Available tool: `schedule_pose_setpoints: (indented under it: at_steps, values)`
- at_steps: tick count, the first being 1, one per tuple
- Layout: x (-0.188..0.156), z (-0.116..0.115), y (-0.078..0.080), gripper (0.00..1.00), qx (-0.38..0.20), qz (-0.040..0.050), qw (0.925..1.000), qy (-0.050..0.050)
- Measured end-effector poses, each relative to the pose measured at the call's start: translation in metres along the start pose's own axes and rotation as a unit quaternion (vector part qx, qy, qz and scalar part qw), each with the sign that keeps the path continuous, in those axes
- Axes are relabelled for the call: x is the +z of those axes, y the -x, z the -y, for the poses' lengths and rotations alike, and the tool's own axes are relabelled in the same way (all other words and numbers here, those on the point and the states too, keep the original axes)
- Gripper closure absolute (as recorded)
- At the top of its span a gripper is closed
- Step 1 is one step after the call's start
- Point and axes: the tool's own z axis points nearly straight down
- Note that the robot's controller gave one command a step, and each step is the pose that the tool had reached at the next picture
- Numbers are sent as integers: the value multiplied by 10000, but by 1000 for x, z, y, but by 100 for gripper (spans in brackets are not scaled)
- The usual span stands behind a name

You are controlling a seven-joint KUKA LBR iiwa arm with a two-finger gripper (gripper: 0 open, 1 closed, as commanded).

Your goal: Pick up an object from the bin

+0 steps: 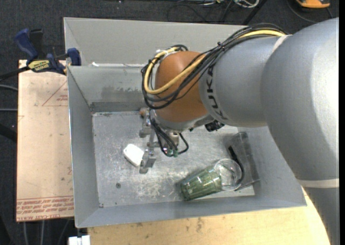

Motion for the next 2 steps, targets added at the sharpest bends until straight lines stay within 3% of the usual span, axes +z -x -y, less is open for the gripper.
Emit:
schedule_pose_setpoints:
  at_steps: [1,2]
  values:
    - [42,-23,15,100,-757,-33,9971,-8]
    - [42,-23,15,100,-757,-32,9971,-7]
